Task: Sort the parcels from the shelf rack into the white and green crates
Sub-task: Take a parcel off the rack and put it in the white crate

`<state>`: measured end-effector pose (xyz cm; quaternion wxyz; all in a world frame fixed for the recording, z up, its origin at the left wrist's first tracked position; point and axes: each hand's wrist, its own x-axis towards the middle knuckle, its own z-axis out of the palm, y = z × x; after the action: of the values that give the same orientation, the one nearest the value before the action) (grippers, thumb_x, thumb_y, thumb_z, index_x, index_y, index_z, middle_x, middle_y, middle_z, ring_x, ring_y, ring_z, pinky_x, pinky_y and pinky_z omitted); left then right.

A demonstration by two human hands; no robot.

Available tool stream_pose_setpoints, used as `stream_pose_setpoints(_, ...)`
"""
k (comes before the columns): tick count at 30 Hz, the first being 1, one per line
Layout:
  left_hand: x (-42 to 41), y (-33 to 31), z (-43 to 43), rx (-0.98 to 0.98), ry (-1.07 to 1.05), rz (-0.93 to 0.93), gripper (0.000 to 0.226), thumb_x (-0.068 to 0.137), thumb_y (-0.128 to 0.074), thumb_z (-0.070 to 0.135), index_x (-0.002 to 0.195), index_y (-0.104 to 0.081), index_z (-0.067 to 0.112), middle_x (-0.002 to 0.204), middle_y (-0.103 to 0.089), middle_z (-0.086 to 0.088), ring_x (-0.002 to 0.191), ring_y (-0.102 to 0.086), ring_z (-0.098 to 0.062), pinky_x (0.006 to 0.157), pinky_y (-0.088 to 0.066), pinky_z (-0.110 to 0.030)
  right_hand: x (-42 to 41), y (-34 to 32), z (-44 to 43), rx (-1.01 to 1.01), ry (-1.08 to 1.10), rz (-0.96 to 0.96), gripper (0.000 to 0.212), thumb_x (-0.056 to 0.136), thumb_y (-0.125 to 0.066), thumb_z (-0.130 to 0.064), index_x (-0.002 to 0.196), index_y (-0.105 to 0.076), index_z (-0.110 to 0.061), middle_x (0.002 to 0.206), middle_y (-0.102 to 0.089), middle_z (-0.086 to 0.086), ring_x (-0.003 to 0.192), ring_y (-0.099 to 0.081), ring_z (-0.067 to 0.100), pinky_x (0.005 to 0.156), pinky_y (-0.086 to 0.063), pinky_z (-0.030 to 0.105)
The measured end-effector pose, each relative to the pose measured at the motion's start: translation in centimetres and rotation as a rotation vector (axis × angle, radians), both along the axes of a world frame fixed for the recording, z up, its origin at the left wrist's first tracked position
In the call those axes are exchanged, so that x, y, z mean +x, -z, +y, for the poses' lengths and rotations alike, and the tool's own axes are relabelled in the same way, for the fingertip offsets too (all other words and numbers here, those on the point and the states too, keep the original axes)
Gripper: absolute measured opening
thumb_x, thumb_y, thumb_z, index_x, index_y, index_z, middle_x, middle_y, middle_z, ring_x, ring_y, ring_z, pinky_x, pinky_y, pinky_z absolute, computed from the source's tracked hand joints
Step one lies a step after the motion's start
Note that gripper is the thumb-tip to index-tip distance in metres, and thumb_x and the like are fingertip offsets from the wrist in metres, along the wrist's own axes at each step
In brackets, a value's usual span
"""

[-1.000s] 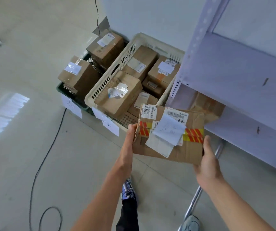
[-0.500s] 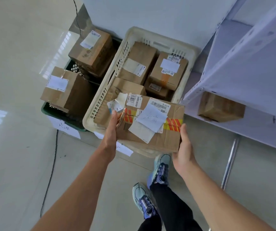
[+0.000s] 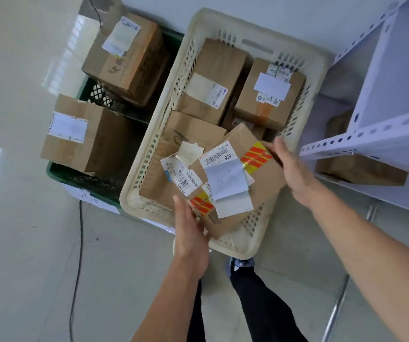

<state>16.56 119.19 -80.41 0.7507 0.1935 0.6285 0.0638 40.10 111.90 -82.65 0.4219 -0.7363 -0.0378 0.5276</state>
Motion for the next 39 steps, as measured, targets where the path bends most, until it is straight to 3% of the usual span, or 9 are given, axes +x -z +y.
stream_pose_setpoints(6,1.7,1.8,-0.6,-0.14,-0.247,-0.012,0.078,0.099,-0.032,0.084,0.133,-0.073,0.027,0.108,-0.08,0.004,0.111,-0.068,-0.023,0.106,-0.05,-0.046,5.0,0.6,3.9,-0.077,-0.157,-0.125,0.057,0.099,-0.03,-0.078,0.101,-0.081,-0.053,0.103,-0.083,-0.009,0.097,-0.077,0.008,0.077,-0.056,0.022)
stream_pose_setpoints(11,3.4,0.9,-2.1,-0.245,-0.25,-0.088,0.079,0.097,-0.034,0.086,0.154,-0.056,0.036,0.148,-0.061,-0.006,0.147,-0.053,-0.024,0.115,-0.045,-0.046,7.9,1.3,4.9,-0.138,-0.187,-0.2,0.063,0.093,-0.037,-0.085,0.102,-0.084,-0.044,0.105,-0.083,-0.004,0.109,-0.075,0.019,0.095,-0.055,0.039)
stream_pose_setpoints(16,4.6,1.0,-3.7,-0.253,-0.268,-0.064,0.069,0.099,-0.028,0.084,0.145,-0.059,0.044,0.147,-0.068,0.006,0.138,-0.061,-0.017,0.123,-0.04,-0.05,8.8,1.2,3.8,-0.175,-0.166,-0.229,0.061,0.1,-0.035,-0.079,0.097,-0.084,-0.045,0.096,-0.083,-0.009,0.087,-0.077,0.004,0.076,-0.053,0.031)
stream_pose_setpoints(22,4.7,0.3,-5.1,-0.239,-0.235,-0.075,0.069,0.098,-0.025,0.085,0.143,-0.062,0.047,0.137,-0.074,0.011,0.13,-0.068,-0.009,0.118,-0.043,-0.046,9.2,1.0,3.6,-0.204,-0.223,-0.26,0.063,0.099,-0.031,-0.081,0.095,-0.084,-0.046,0.095,-0.082,-0.014,0.087,-0.076,0.001,0.078,-0.051,0.031)
stream_pose_setpoints(27,5.2,2.2,-3.6,-0.252,-0.254,-0.069,0.071,0.097,-0.028,0.086,0.142,-0.06,0.042,0.143,-0.07,0.004,0.131,-0.064,-0.013,0.124,-0.04,-0.049,8.8,2.5,5.2,-0.228,-0.325,-0.27,0.07,0.086,-0.027,-0.095,0.096,-0.082,-0.053,0.116,-0.079,-0.004,0.117,-0.069,0.021,0.11,-0.048,0.05)
stream_pose_setpoints(30,5.8,4.3,-2.7,-0.268,-0.251,-0.064,0.082,0.097,-0.027,0.087,0.157,-0.049,0.036,0.153,-0.062,-0.002,0.142,-0.057,-0.021,0.127,-0.036,-0.052,8.8,3.9,5.9,-0.26,-0.393,-0.293,0.07,0.089,-0.022,-0.091,0.09,-0.08,-0.053,0.116,-0.076,0.0,0.12,-0.065,0.026,0.113,-0.044,0.052)
stream_pose_setpoints(33,6.3,6.5,-1.9,-0.279,-0.26,-0.046,0.089,0.097,-0.026,0.087,0.163,-0.042,0.031,0.158,-0.056,-0.006,0.146,-0.053,-0.026,0.129,-0.032,-0.054,8.5,5.4,6.5,-0.291,-0.487,-0.329,0.069,0.098,-0.017,-0.084,0.106,-0.075,-0.047,0.115,-0.074,-0.001,0.122,-0.062,0.026,0.113,-0.041,0.048)
stream_pose_setpoints(36,6.7,8.5,-1.7,-0.274,-0.237,-0.037,0.093,0.096,-0.025,0.089,0.163,-0.043,0.028,0.159,-0.055,-0.008,0.148,-0.051,-0.028,0.127,-0.033,-0.051,8.4,6.8,6.8,-0.337,-0.544,-0.346,0.074,0.1,-0.013,-0.081,0.128,-0.07,-0.044,0.133,-0.07,0.004,0.132,-0.057,0.029,0.117,-0.039,0.048)
stream_pose_setpoints(39,6.9,9.9,-1.9,-0.272,-0.201,-0.057,0.098,0.093,-0.023,0.092,0.167,-0.037,0.028,0.167,-0.047,-0.007,0.155,-0.042,-0.028,0.129,-0.029,-0.052,8.3,8.2,6.6,-0.435,-0.583,-0.464,0.088,0.102,-0.009,-0.077,0.139,-0.068,-0.023,0.139,-0.065,0.018,0.134,-0.054,0.039,0.11,-0.042,0.048)
